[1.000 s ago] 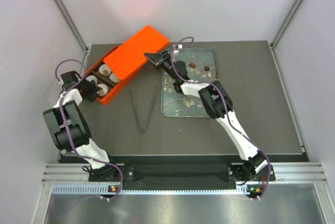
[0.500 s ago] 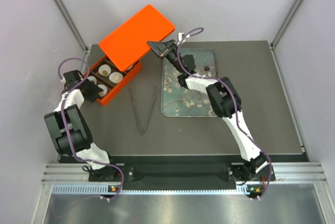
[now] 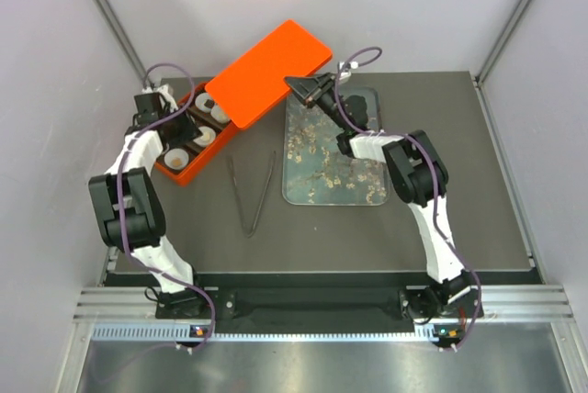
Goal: Pack the chocolate
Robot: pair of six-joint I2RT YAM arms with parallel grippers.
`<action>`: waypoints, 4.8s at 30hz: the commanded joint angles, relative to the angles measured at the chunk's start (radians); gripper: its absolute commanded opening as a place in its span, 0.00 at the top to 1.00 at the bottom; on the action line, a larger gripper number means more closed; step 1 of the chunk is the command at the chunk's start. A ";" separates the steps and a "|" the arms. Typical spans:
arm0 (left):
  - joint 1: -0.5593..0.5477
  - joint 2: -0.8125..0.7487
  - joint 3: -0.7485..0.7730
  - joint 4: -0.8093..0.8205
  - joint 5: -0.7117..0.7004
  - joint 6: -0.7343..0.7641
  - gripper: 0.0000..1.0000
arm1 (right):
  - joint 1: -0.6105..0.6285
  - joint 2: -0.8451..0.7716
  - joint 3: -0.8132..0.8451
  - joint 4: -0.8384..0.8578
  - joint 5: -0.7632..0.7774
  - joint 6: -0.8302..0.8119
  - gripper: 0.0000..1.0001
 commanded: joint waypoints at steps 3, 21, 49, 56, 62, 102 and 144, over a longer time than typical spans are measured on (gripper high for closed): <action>-0.043 0.058 0.068 0.000 0.061 0.231 0.51 | -0.057 -0.167 -0.067 0.318 -0.008 -0.004 1.00; -0.109 0.110 0.077 -0.043 0.060 0.340 0.64 | -0.149 -0.286 -0.212 0.384 -0.006 0.037 1.00; -0.206 -0.020 -0.059 0.014 0.084 0.212 0.69 | -0.160 -0.378 -0.321 0.383 -0.034 0.023 1.00; -0.174 -0.074 0.051 -0.032 -0.057 0.058 0.53 | -0.122 -0.324 -0.275 0.366 -0.034 0.037 1.00; -0.076 -0.103 0.212 -0.224 -0.229 -0.156 0.45 | -0.014 -0.201 -0.106 0.245 -0.034 0.014 1.00; 0.242 -0.427 -0.517 0.553 0.333 -0.672 0.39 | 0.236 0.340 0.491 0.016 0.089 0.088 1.00; 0.254 -0.327 -0.618 0.925 0.400 -0.914 0.80 | 0.227 0.342 0.403 0.073 0.035 0.161 0.91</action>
